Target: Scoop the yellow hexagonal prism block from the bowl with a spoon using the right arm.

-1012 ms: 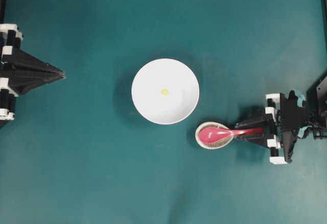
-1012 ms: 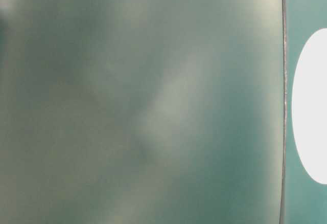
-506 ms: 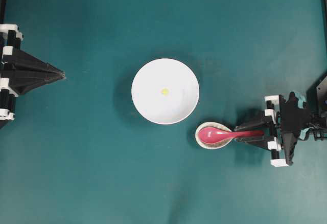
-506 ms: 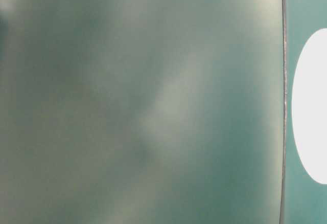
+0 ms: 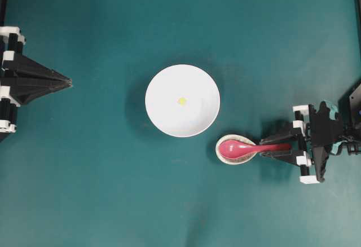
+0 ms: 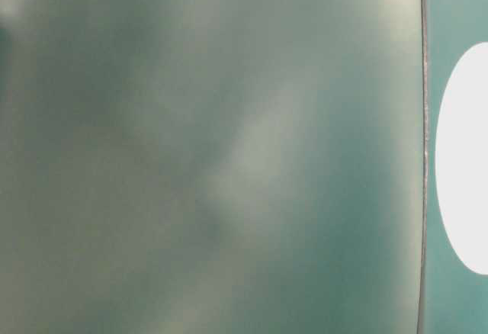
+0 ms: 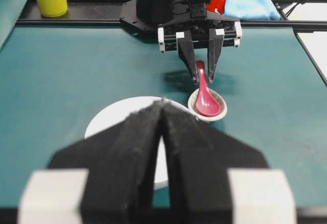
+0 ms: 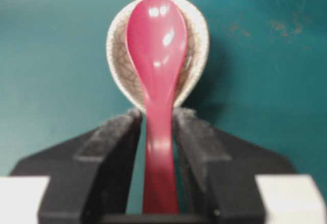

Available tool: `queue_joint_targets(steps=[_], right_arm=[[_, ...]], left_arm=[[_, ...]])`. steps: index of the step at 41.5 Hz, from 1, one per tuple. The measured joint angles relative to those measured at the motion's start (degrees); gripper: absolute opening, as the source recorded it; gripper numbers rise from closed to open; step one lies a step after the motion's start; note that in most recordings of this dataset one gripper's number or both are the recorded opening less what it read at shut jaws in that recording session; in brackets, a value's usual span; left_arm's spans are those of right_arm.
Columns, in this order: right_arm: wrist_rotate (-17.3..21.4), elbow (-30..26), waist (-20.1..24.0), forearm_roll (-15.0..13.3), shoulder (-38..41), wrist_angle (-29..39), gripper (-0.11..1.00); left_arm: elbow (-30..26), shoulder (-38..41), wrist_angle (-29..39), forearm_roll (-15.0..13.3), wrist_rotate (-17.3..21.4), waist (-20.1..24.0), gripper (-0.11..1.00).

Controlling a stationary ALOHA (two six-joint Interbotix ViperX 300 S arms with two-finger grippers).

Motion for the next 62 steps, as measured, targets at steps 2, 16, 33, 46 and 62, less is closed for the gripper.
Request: queue_joint_targets(steps=[2, 16, 33, 46, 62], right_arm=[[-0.2, 0.0, 0.0, -0.1, 0.0, 0.0, 0.39], [-1.1, 0.2, 0.0, -0.2, 0.0, 0.0, 0.39], [-2.5, -0.2, 0.0, -0.2, 0.0, 0.1, 0.39], [-2.7, -0.4, 0.0, -0.1, 0.0, 1.4, 0.39], [-3.3, -0.7, 0.0, -0.2, 0.0, 2.0, 0.39]], left_arm=[[0.0, 0.0, 0.0, 0.0, 0.0, -0.1, 0.02], [0.0, 0.0, 0.0, 0.0, 0.1, 0.0, 0.02], [0.0, 0.1, 0.0, 0.0, 0.0, -0.1, 0.02], [0.0, 0.0, -0.1, 0.0, 0.0, -0.1, 0.02], [0.0, 0.0, -0.1, 0.0, 0.1, 0.0, 0.02]])
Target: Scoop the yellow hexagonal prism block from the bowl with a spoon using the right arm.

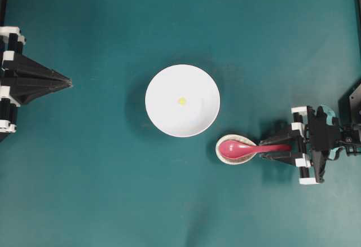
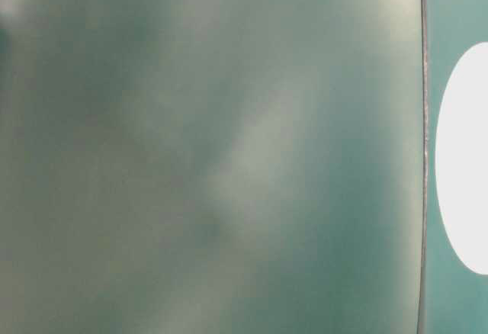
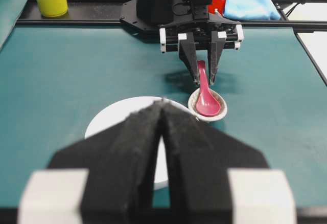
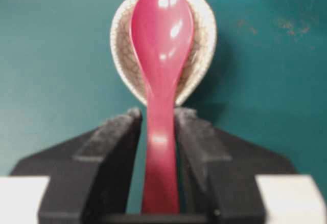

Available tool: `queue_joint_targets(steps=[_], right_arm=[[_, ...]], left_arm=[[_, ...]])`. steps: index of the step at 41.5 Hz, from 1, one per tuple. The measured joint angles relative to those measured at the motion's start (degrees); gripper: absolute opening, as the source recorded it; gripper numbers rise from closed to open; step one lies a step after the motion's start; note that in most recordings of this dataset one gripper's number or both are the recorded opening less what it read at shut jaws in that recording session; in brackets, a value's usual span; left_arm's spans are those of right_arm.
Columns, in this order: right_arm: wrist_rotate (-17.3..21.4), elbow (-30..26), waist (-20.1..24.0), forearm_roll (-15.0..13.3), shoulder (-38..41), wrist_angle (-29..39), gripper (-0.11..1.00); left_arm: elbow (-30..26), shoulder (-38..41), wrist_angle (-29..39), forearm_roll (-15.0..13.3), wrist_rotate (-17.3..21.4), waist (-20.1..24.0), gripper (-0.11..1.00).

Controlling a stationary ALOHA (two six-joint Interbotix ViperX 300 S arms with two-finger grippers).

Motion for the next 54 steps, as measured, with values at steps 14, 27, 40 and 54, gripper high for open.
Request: queue_joint_targets(steps=[14, 27, 40, 54], right_arm=[[-0.1, 0.0, 0.0, 0.1, 0.0, 0.0, 0.39], [-0.1, -0.2, -0.1, 0.1, 0.0, 0.1, 0.39], [-0.1, -0.4, -0.1, 0.1, 0.0, 0.4, 0.39], [0.4, -0.5, -0.4, 0.3, 0.1, 1.1, 0.39]], left_arm=[[-0.1, 0.0, 0.1, 0.0, 0.0, 0.0, 0.02], [0.0, 0.0, 0.1, 0.0, 0.0, 0.0, 0.02], [0.0, 0.0, 0.0, 0.0, 0.0, 0.0, 0.02], [0.0, 0.0, 0.0, 0.0, 0.0, 0.0, 0.02]])
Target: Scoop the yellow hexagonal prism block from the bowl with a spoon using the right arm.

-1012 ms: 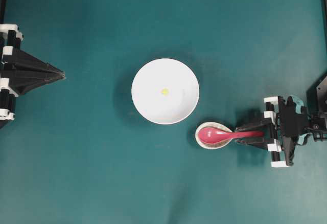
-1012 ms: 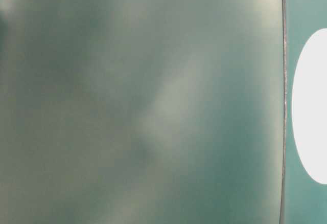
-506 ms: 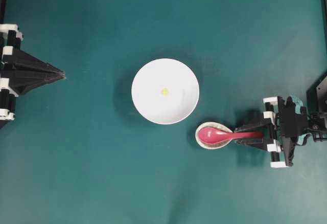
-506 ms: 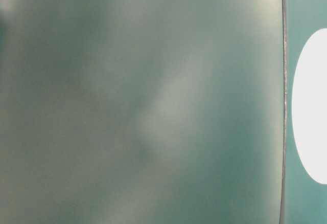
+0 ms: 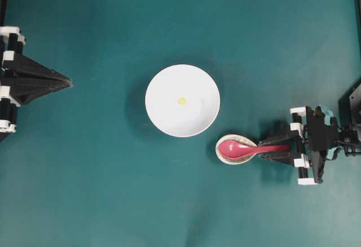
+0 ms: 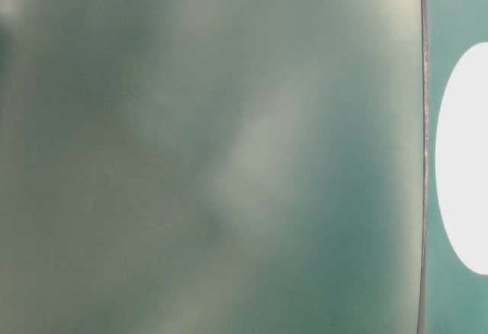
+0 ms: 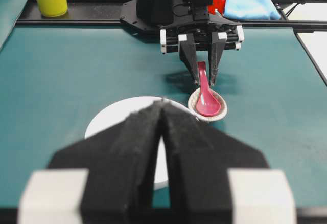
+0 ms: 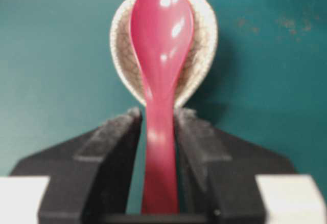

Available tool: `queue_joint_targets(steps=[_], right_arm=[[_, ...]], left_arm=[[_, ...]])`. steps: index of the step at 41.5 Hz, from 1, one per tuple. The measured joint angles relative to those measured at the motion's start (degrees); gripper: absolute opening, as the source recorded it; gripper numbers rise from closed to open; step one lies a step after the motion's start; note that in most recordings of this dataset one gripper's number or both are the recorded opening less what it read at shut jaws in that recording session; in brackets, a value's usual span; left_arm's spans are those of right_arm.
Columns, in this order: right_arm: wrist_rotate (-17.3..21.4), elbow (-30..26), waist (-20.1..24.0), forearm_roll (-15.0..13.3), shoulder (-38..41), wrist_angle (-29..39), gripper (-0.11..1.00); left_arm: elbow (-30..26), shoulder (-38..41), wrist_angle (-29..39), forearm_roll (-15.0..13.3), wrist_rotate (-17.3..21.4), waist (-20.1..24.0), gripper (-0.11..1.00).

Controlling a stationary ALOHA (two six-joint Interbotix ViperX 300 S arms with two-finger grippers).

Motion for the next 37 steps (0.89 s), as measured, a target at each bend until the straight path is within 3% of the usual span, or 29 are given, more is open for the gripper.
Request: queue_joint_targets(steps=[25, 33, 37], right_arm=[[0.1, -0.4, -0.3, 0.3, -0.1, 0.3, 0.38], [0.1, -0.4, -0.3, 0.3, -0.1, 0.2, 0.25], [0.1, -0.5, -0.3, 0.3, -0.9, 0.3, 0.25]], left_arm=[[0.0, 0.0, 0.1, 0.0, 0.0, 0.0, 0.02], [0.0, 0.0, 0.1, 0.0, 0.0, 0.0, 0.02], [0.0, -0.1, 0.1, 0.0, 0.0, 0.0, 0.02]])
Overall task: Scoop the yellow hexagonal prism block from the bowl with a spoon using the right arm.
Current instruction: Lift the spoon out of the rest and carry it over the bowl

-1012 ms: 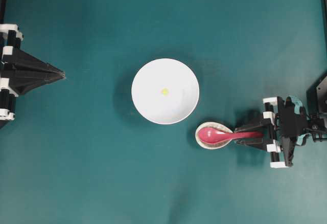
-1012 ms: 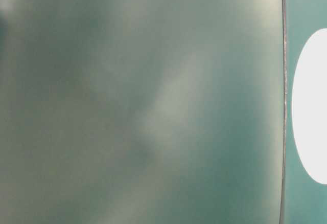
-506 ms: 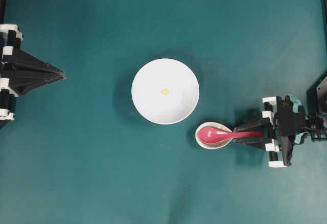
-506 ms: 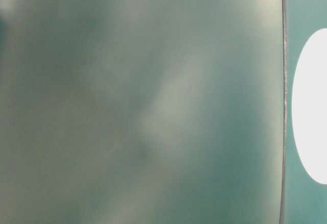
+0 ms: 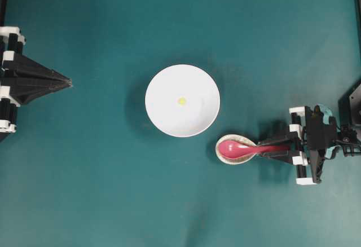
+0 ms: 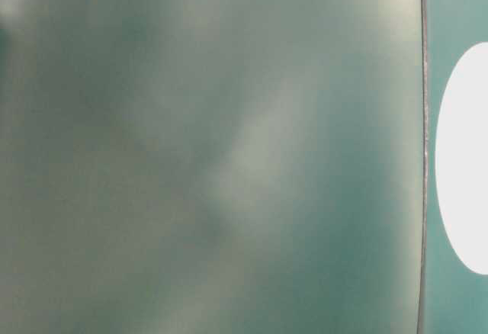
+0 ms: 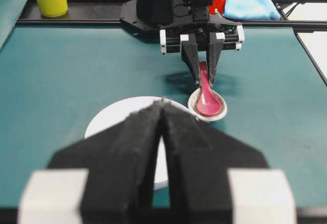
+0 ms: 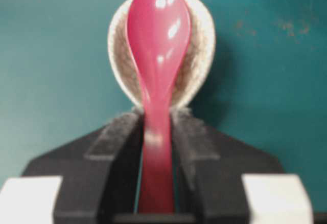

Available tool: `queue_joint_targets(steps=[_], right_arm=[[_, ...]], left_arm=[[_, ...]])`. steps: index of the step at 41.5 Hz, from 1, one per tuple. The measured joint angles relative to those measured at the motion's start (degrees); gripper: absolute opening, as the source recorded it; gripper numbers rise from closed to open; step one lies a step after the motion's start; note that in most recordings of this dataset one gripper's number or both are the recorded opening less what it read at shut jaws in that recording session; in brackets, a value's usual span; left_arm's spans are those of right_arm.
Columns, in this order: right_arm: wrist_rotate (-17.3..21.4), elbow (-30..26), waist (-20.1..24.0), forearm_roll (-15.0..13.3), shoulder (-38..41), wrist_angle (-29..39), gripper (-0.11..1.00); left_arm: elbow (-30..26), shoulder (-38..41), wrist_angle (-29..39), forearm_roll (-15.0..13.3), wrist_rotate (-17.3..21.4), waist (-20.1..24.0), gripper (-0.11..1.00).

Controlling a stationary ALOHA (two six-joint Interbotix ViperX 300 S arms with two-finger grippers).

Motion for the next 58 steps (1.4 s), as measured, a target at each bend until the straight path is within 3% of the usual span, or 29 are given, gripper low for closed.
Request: queue_joint_targets(steps=[8, 15, 26, 34, 44, 51, 58], right_arm=[[-2.3, 0.0, -0.1, 0.0, -6.6, 3.1, 0.25], [-8.0, -0.5, -2.0, 0.0, -15.8, 9.3, 0.25], [-21.2, -5.5, -11.6, 0.1, -31.8, 29.9, 0.25], [-27.0, -12.1, -22.0, 0.1, -39.6, 49.0, 0.25], [-28.0, -19.4, -32.7, -0.4, -41.0, 65.8, 0.25], [-28.1, -23.0, -37.4, -1.3, -38.8, 71.7, 0.25], [-28.1, -25.4, -39.1, -3.9, -35.4, 74.8, 0.25]], left_arm=[[0.0, 0.1, 0.0, 0.0, -0.1, 0.0, 0.02], [0.0, 0.1, 0.0, 0.1, 0.0, -0.1, 0.02], [0.0, 0.1, -0.1, 0.0, 0.1, 0.0, 0.02], [0.0, 0.0, 0.0, 0.0, 0.1, 0.0, 0.02], [0.0, 0.0, -0.1, 0.1, 0.1, 0.0, 0.02], [0.0, -0.1, 0.0, 0.1, 0.1, 0.0, 0.02], [0.0, -0.2, 0.0, 0.0, 0.0, 0.0, 0.02]])
